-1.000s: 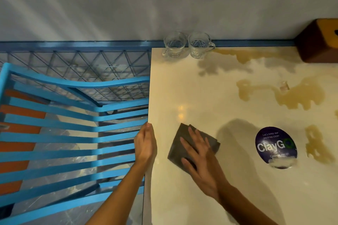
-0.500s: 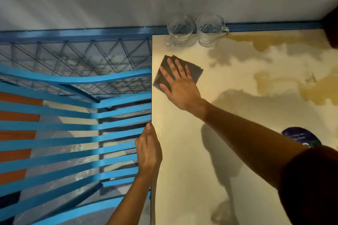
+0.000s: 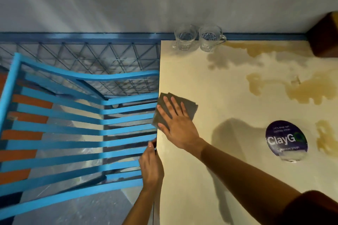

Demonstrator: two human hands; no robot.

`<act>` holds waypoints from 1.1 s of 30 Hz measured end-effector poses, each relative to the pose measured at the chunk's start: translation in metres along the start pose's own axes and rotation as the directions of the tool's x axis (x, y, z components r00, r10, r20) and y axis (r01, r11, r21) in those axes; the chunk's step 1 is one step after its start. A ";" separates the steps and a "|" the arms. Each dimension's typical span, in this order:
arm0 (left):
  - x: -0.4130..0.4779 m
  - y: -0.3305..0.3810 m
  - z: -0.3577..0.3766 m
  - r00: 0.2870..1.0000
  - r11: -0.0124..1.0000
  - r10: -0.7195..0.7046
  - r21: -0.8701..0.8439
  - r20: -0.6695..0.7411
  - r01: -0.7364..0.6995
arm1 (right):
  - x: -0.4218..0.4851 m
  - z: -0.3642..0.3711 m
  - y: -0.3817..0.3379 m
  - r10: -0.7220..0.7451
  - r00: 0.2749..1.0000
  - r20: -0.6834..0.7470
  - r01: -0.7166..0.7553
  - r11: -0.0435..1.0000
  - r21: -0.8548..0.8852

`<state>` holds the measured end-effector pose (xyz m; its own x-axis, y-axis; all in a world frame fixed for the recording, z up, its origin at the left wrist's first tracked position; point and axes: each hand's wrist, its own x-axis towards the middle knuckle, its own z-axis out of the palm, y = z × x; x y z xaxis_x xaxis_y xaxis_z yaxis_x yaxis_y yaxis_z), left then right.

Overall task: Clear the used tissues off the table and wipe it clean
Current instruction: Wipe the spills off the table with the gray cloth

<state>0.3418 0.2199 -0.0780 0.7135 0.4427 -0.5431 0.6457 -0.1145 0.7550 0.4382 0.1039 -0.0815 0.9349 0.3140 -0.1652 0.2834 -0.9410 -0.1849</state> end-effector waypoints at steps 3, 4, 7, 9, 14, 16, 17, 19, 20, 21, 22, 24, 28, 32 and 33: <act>-0.032 -0.028 -0.019 0.988 0.987 -0.144 -0.076 -0.053 0.140 | -0.041 0.010 -0.020 -0.019 1.000 0.011 0.019 1.000 0.005; -0.040 -0.038 -0.024 0.983 0.984 -0.169 -0.063 -0.067 0.165 | -0.055 0.013 -0.027 -0.030 0.999 0.013 0.030 1.000 0.003; -0.058 -0.054 -0.036 0.977 0.974 -0.205 -0.116 -0.065 0.197 | -0.096 0.024 -0.045 -0.068 0.997 0.022 0.068 0.998 0.013; -0.068 -0.057 -0.042 0.980 0.977 -0.183 -0.124 -0.081 0.172 | -0.122 0.030 -0.056 -0.097 0.995 0.036 0.096 0.994 0.044; -0.105 -0.064 -0.061 0.998 0.998 -0.012 -0.066 -0.057 0.008 | -0.195 0.040 -0.076 -0.185 0.979 0.083 0.180 0.982 0.059; -0.121 -0.072 -0.067 0.999 1.000 0.025 -0.003 -0.028 -0.025 | -0.232 0.045 -0.084 -0.206 0.974 0.096 0.200 0.977 0.073; -0.128 -0.078 -0.068 1.000 1.000 0.024 0.016 -0.020 -0.024 | -0.251 0.048 -0.088 -0.217 0.970 0.106 0.209 0.974 0.083; -0.144 -0.091 -0.070 1.000 0.998 -0.002 0.056 -0.021 0.003 | -0.290 0.058 -0.096 -0.245 0.962 0.122 0.232 0.966 0.111; -0.152 -0.097 -0.071 0.999 0.996 -0.015 0.086 -0.035 0.018 | -0.307 0.062 -0.099 -0.257 0.958 0.130 0.241 0.962 0.127; -0.161 -0.102 -0.073 0.999 0.992 -0.016 0.128 -0.052 0.022 | -0.322 0.065 -0.101 -0.269 0.953 0.138 0.250 0.958 0.139; -0.170 -0.108 -0.076 0.998 0.984 -0.009 0.176 -0.069 0.021 | -0.334 0.068 -0.102 -0.280 0.949 0.144 0.260 0.955 0.143; -0.185 -0.122 -0.082 0.996 0.971 0.008 0.237 -0.093 0.015 | -0.353 0.071 -0.101 -0.303 0.942 0.143 0.285 0.949 0.135; -0.197 -0.139 -0.093 0.993 0.956 0.026 0.295 -0.111 0.008 | -0.359 0.071 -0.083 -0.425 0.892 0.153 0.410 0.904 0.119; -0.196 -0.138 -0.084 0.977 0.920 0.089 0.391 -0.196 -0.005 | -0.308 0.059 -0.044 -0.437 0.890 0.129 0.430 0.900 0.079; -0.194 -0.139 -0.082 0.970 0.887 0.117 0.462 -0.212 -0.006 | -0.290 0.054 -0.034 -0.406 0.906 0.119 0.401 0.914 0.059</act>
<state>0.0911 0.2229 -0.0475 0.7100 0.6046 -0.3611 0.6942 -0.5149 0.5029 0.1463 0.0513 -0.0797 0.7068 0.6814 -0.1902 0.6217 -0.7266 -0.2926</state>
